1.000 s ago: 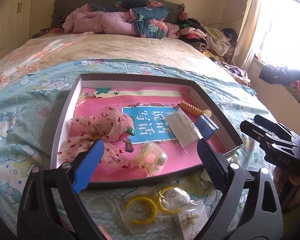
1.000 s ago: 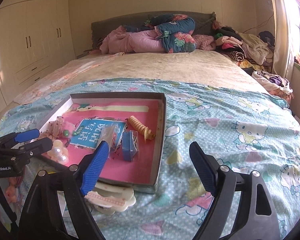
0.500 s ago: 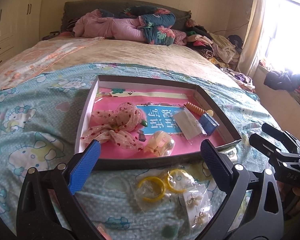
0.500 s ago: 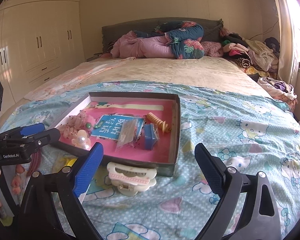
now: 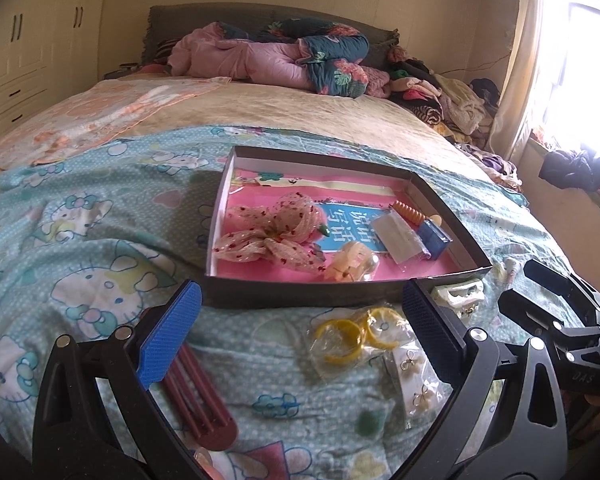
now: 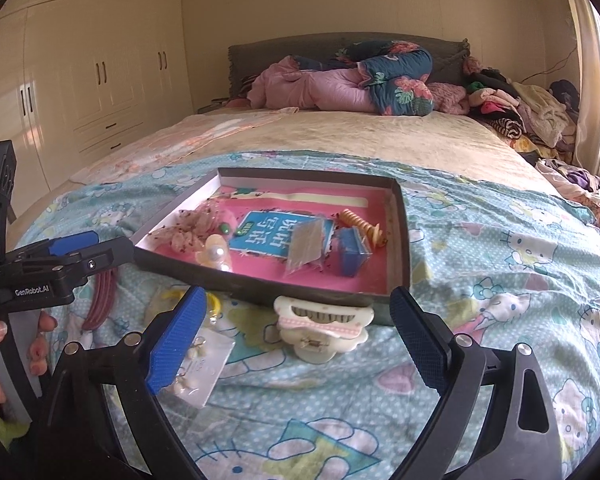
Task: Organize jewelry
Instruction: 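Withdraw both tools from the box toward the remaining accessories, then grasp the dark red claw clip with the left tool while the right tool grasps the bow earring card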
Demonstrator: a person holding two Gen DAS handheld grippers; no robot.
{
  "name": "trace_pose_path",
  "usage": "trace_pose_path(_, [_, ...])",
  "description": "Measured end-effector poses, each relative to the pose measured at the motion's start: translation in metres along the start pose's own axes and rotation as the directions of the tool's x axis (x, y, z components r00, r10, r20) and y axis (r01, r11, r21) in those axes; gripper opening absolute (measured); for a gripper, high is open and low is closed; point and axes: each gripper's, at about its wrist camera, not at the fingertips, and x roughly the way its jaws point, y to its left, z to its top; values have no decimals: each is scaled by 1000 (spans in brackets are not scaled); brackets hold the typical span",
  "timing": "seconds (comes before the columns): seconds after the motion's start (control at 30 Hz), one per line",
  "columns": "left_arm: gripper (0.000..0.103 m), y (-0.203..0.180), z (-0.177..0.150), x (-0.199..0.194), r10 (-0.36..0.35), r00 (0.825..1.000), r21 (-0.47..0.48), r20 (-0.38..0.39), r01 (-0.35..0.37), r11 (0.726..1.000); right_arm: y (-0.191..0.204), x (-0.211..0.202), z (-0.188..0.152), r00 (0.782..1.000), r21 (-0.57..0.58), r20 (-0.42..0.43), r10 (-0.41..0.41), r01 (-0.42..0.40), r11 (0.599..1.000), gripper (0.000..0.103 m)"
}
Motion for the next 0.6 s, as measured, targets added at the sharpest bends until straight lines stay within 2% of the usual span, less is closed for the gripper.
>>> trace_pose_path(0.6, [91,32,-19,-12,77,997,-64,-27,-79,995,44,9,-18,995,-55,-60,80,-83,995,90])
